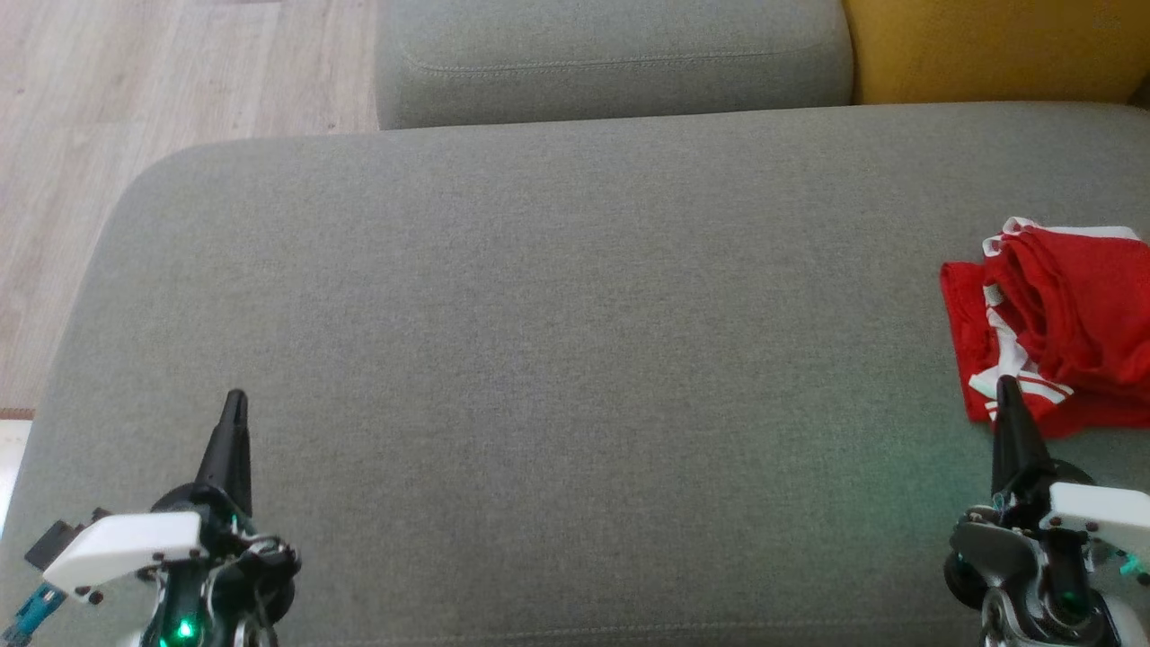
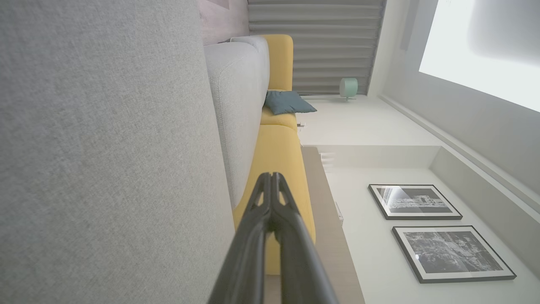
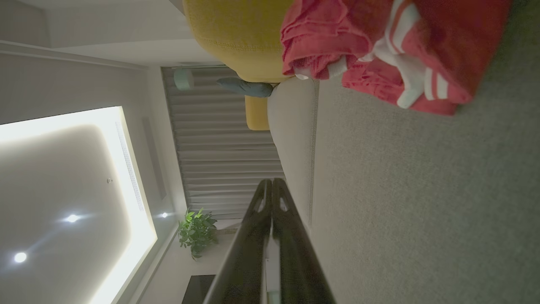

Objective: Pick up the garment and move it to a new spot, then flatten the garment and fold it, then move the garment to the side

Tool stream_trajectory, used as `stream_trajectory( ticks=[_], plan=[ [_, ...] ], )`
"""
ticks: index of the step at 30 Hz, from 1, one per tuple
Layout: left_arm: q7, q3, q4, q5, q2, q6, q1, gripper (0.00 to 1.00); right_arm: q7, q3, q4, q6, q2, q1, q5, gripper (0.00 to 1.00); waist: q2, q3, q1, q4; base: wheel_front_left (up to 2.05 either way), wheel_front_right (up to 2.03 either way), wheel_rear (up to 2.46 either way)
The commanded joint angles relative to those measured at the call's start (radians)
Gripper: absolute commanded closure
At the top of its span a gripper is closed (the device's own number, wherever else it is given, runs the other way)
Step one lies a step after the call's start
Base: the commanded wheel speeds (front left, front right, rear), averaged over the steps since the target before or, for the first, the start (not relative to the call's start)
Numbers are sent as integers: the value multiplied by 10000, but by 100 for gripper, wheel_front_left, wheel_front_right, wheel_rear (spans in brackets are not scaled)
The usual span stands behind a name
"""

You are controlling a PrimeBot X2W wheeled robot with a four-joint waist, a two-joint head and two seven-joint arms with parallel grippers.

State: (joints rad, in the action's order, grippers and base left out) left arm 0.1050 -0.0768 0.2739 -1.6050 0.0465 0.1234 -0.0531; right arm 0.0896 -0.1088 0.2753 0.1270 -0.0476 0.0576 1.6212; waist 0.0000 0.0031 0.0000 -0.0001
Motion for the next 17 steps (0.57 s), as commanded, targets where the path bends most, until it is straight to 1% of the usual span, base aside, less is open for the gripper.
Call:
stream_trajectory(
  ticks=[1, 17],
  plan=[
    [61, -343, -286, -57, 63, 73, -548, 100, 54, 177, -317, 37, -191, 483, 63, 100, 0, 0, 0, 1, 0, 0, 0],
    [68, -352, -286, -50, 57, 73, -549, 100, 89, 132, -315, 37, -160, 486, 26, 100, 0, 0, 0, 1, 0, 0, 0]
  ],
)
